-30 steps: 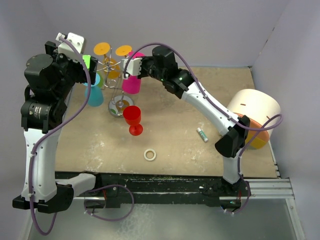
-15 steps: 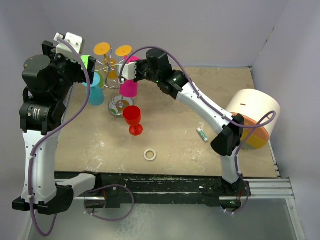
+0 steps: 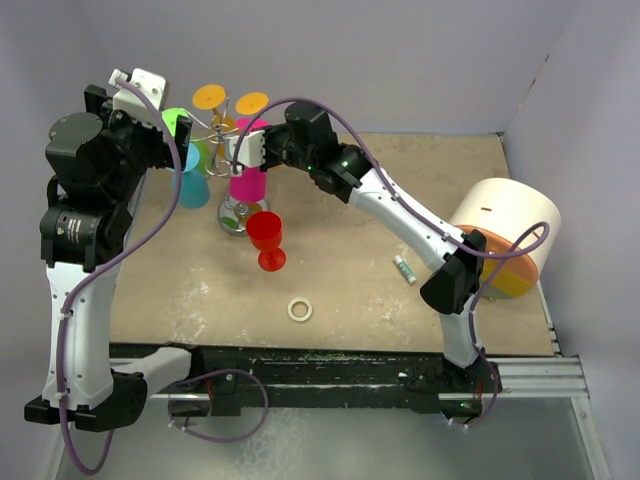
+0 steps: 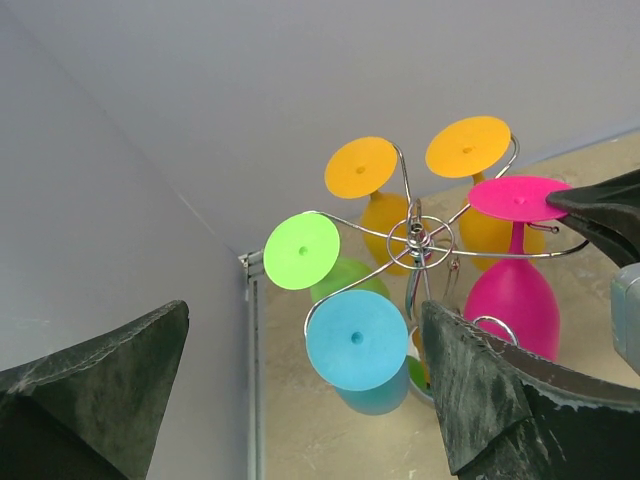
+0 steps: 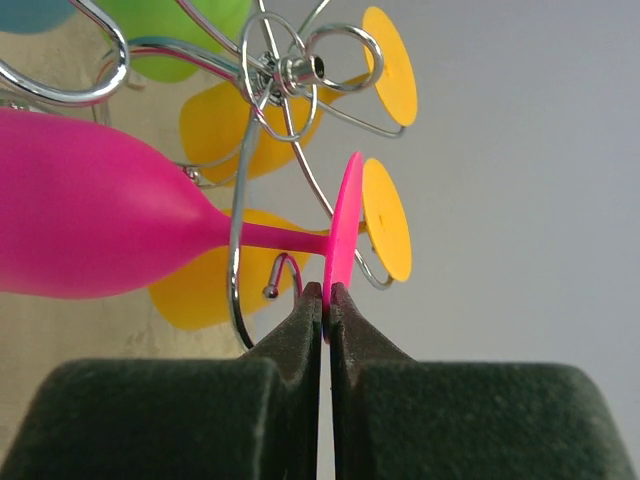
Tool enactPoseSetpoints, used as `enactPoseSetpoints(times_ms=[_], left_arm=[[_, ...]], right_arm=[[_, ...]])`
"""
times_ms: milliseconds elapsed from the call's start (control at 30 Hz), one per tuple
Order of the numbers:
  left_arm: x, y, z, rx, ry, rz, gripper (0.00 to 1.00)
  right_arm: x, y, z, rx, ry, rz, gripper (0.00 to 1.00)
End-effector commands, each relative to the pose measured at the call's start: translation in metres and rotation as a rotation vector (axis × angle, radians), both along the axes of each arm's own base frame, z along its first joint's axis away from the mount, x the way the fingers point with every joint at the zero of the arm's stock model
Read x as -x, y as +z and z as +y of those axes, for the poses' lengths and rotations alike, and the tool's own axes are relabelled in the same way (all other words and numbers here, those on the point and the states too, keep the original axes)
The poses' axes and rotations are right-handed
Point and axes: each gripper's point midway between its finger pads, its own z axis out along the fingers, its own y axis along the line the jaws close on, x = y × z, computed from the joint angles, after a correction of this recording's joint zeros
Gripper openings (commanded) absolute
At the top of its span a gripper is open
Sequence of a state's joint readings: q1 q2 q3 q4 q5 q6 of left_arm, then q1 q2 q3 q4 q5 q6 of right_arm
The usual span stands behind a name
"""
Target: Place the wine glass upside down on the wine glass rack
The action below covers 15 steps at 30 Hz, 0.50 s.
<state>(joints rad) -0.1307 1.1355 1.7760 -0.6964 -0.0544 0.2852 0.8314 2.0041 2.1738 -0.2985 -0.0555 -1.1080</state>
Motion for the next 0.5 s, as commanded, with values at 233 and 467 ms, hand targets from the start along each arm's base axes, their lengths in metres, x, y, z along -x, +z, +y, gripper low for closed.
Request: enactPoseSetpoints(times_ms=[233,467], left_arm=[[0.002,0.015,0.008,-0.01,0.033,-0.061,0.99],[0.0,0.014,0.007,-0.01,0.026,-0.058,0.99]], right_arm=[[0.022,0.054,-0.007,-0.061,0.035,-0.076,0.0],[0.029,0.058,-0.016,-0.051,0.028,-0.072,0.0]])
